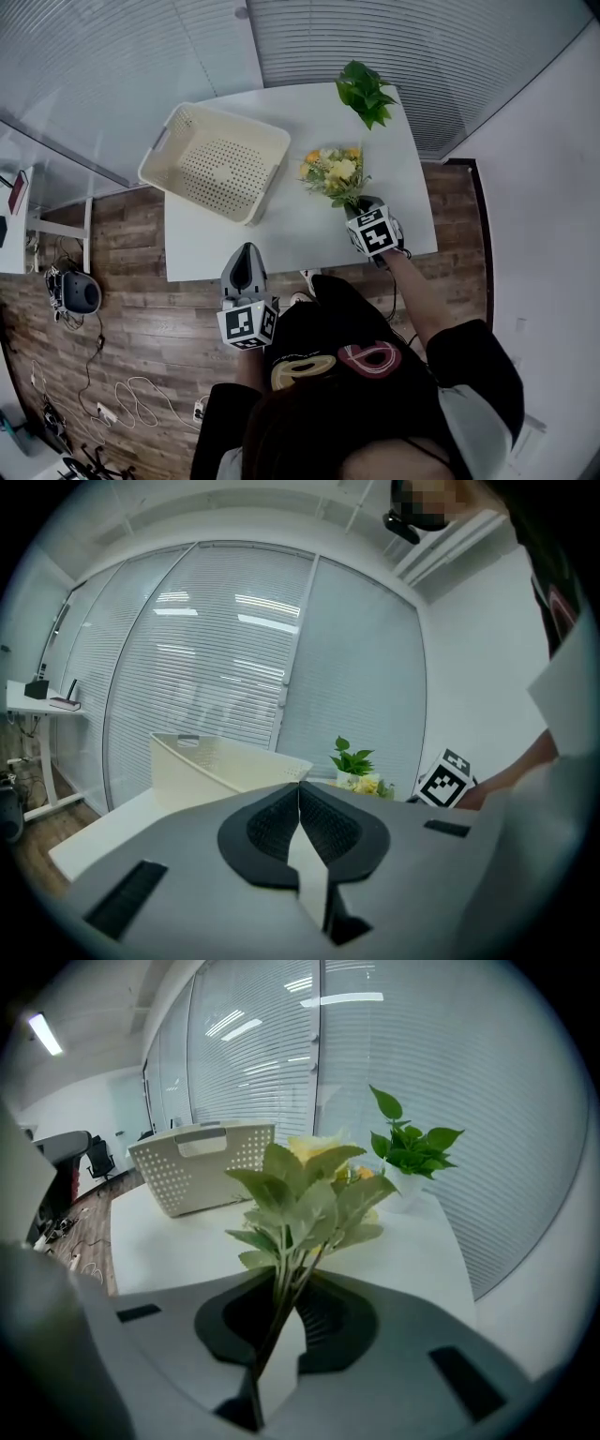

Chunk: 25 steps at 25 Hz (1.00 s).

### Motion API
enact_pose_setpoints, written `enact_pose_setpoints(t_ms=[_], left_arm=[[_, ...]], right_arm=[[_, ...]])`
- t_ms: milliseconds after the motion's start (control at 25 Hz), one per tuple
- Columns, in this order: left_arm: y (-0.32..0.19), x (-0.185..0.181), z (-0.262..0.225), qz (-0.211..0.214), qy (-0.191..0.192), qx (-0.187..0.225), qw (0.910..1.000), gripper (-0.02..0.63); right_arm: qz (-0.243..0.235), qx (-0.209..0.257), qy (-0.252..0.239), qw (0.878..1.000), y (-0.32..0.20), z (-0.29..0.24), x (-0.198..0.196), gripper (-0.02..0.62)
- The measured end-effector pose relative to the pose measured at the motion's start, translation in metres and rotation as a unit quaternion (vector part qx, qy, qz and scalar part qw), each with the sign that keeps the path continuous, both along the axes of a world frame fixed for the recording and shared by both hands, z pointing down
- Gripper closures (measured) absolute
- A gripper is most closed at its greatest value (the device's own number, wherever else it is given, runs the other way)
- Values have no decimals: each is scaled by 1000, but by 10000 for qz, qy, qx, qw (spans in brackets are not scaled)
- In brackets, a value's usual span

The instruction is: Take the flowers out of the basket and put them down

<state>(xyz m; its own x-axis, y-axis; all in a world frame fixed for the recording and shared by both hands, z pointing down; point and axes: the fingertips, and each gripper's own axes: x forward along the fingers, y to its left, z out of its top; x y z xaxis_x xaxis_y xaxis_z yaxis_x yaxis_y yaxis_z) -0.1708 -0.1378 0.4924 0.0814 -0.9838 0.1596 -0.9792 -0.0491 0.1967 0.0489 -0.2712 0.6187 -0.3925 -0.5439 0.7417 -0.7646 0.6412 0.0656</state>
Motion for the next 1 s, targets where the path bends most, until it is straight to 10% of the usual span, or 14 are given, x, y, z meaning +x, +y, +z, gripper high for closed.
enact_pose_setpoints(t_ms=[1000], left_arm=[[-14,-6,8,-210,-20,-165,9996,588]], right_arm=[[-116,-304,286,9991,-31,41,9,509]])
